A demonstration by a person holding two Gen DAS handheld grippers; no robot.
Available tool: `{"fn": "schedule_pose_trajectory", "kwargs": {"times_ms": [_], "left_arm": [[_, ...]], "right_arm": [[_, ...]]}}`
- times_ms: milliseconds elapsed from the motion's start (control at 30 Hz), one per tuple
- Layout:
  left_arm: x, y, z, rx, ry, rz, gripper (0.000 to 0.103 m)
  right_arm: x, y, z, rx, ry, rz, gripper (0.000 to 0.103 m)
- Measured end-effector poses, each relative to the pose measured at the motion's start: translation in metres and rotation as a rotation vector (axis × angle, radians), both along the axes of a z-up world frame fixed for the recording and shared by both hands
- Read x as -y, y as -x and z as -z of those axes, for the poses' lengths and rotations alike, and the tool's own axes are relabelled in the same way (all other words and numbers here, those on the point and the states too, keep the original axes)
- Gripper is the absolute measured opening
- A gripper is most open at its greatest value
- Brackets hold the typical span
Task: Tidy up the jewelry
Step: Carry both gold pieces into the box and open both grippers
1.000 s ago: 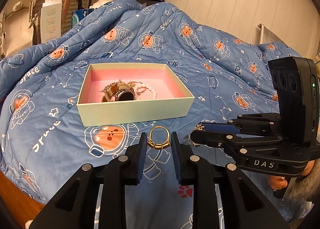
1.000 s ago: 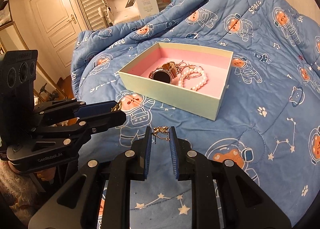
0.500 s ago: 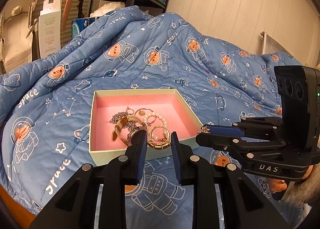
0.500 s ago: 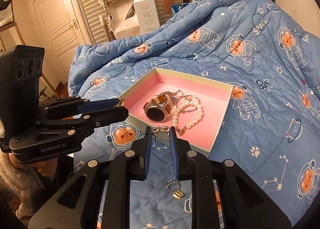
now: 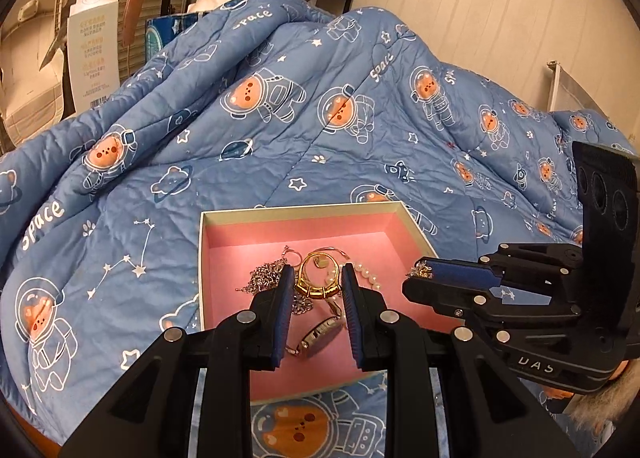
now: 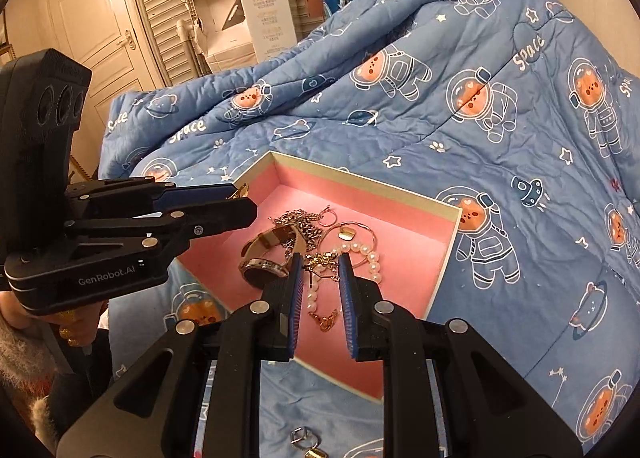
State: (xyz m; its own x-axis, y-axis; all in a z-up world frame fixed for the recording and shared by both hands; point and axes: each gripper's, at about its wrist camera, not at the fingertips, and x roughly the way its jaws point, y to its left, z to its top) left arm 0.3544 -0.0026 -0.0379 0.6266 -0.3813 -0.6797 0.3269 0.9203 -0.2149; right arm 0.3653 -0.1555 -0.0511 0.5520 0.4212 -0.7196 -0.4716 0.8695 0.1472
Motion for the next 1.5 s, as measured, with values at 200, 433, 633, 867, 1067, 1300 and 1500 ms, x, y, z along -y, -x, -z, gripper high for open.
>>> {"fn": "schedule_pose_trajectory", "kwargs": {"times_ms": [200, 433, 633, 867, 1067, 1300, 1500], "left_arm": [[-0.005, -0.038, 0.015, -0.107, 0.028, -0.018, 0.023], [-0.006, -0.061, 0.027, -0.169, 0.011, -0.041, 0.023], [-0.004, -0.075, 0.039, -0.223, -0.019, -0.062, 0.023], [0.008, -0.081, 0.044, -0.235, -0.1, -0.06, 0.023], [0.014, -0.083, 0.043, -0.229, -0.127, -0.046, 0.023], [0.023, -0.08, 0.047, -0.216, -0.189, -0.028, 0.023], [0.027, -0.081, 0.049, -0.217, -0.216, -0.017, 0.024]], "right_arm": [[-0.007, -0.026, 0.012, -0.036, 0.031, 0.011, 0.018], [-0.015, -0.036, 0.02, -0.05, 0.052, 0.005, 0.018], [-0.022, -0.043, 0.027, -0.074, 0.088, 0.011, 0.019], [-0.026, -0.051, 0.037, -0.101, 0.143, 0.008, 0.019], [-0.025, -0.054, 0.041, -0.105, 0.178, 0.005, 0.019], [-0.026, -0.052, 0.044, -0.098, 0.206, 0.001, 0.019], [-0.032, -0.049, 0.046, -0.083, 0.251, -0.017, 0.019]]}}
